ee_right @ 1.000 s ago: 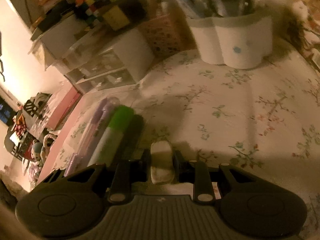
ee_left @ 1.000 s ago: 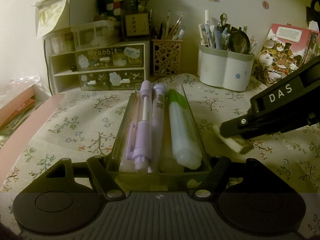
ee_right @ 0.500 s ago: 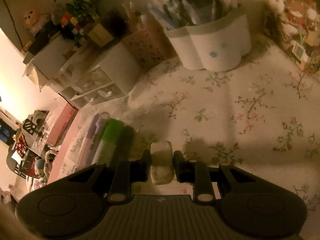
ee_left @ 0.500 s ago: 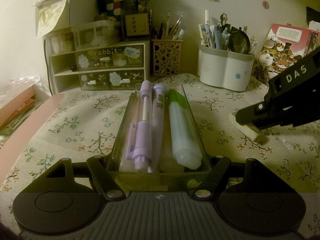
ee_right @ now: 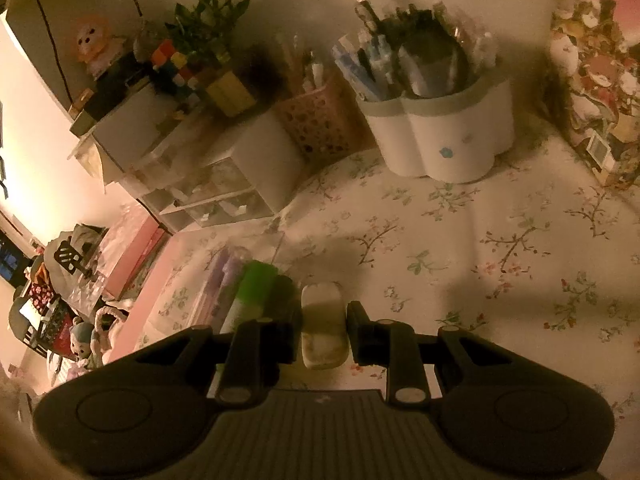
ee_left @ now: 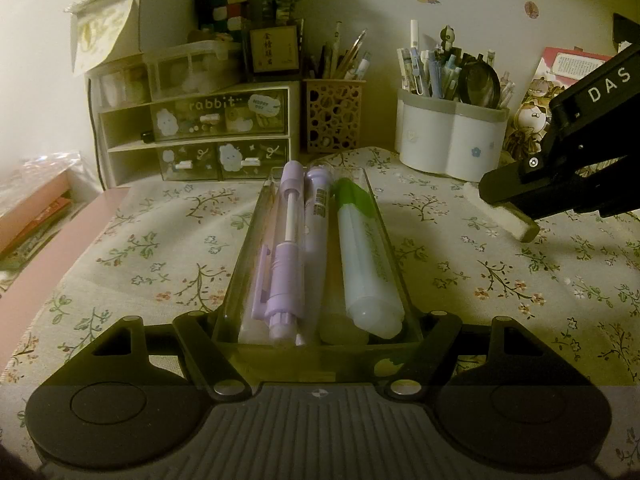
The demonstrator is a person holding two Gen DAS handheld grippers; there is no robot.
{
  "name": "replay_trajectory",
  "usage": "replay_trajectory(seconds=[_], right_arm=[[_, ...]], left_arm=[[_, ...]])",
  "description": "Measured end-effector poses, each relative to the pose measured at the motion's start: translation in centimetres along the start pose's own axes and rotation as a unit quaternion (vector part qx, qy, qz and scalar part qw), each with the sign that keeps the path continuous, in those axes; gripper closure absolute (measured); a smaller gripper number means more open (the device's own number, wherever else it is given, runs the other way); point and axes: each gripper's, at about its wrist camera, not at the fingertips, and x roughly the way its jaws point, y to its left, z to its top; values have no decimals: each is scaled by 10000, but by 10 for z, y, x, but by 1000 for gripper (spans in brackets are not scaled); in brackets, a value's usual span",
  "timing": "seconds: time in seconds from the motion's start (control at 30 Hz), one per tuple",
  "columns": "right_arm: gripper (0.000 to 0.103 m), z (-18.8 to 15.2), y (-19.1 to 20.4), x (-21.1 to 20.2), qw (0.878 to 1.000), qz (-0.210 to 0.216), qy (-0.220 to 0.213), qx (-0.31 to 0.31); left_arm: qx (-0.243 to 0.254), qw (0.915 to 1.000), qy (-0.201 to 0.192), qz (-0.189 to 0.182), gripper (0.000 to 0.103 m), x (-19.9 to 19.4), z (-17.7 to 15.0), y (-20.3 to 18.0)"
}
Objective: Organize stationery
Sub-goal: 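Lower the white eraser onto the tray contents and release it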
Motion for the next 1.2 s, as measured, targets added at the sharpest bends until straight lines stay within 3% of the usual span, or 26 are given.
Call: replay_trajectory(seconds=[0.57,1.2], right_arm=[[74,6,22,3,9993,379,12,-80],[74,5,52,44,9967,576,387,430]], left_arm=[[1,10000,-2,-1,30,0,0,0],[1,10000,-2,0,30,0,0,0]])
